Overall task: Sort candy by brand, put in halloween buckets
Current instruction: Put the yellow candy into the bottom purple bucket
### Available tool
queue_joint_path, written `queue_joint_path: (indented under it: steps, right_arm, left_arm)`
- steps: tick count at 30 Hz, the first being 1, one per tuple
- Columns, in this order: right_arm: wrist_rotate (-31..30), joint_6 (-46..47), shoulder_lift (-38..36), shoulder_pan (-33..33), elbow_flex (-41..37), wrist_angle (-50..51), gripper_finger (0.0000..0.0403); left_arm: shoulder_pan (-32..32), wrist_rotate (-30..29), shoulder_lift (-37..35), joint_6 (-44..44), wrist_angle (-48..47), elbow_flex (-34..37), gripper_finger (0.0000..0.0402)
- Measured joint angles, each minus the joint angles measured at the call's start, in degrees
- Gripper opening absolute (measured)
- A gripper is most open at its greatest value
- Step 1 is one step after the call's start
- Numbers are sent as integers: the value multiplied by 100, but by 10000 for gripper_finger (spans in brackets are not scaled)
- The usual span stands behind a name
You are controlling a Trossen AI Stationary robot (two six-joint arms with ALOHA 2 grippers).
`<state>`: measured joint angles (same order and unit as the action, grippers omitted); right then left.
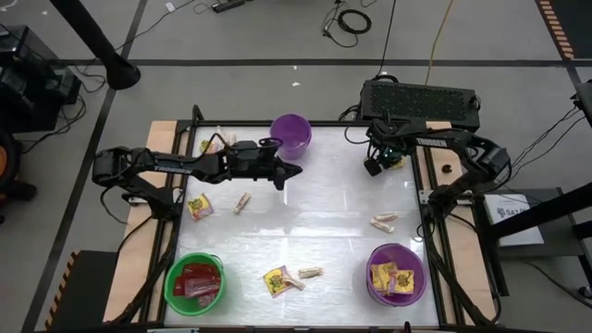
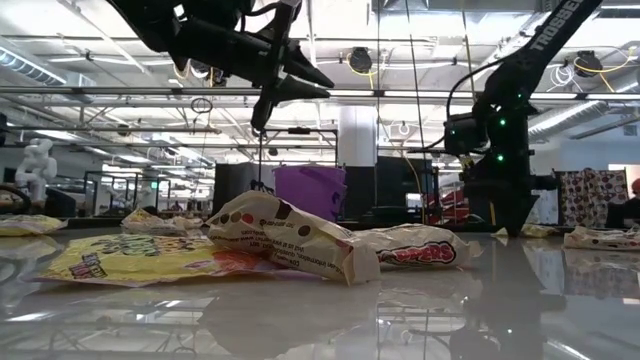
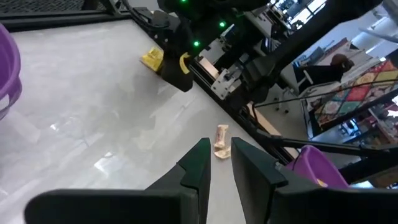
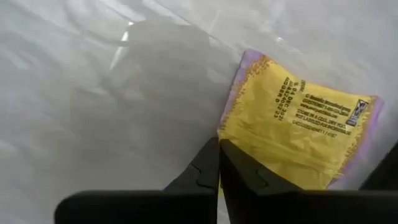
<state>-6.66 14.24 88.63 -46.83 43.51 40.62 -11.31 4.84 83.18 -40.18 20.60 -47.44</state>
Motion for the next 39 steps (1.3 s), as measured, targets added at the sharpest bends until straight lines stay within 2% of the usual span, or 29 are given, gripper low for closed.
queue_joint_path:
  steps: [5, 8, 12, 18, 24, 31, 35, 39]
  right_arm:
    - [531, 171, -381, 232, -25, 0, 1]
    - [771, 576, -728, 501, -20, -19, 1]
    - [1062, 1282, -1286, 1154, -18, -4, 0]
    - [1605, 2451, -2104, 2428, 197, 18, 0]
    - [1721, 3437, -2529, 3835, 1074, 21, 0]
    - [1705, 4404, -2476, 5461, 2595, 591, 0]
    - [1482, 5329, -2318, 6417, 3193, 912, 0]
    - [1383, 6609, -2113, 7299, 3381, 1362, 0]
  left_arm:
    - [117, 0, -65, 12, -78, 4, 70]
    - [183, 131, -111, 178, -47, 0, 70]
    - [277, 274, -212, 479, -163, 4, 70]
    - [487, 313, -560, 1086, -1044, 7, 70]
    - [621, 192, -671, 1859, -1810, 9, 70]
    - [621, 175, -670, 2557, -2052, 9, 70]
    - [621, 173, -670, 2796, -2077, 9, 70]
    - [621, 172, -669, 3072, -2074, 9, 70]
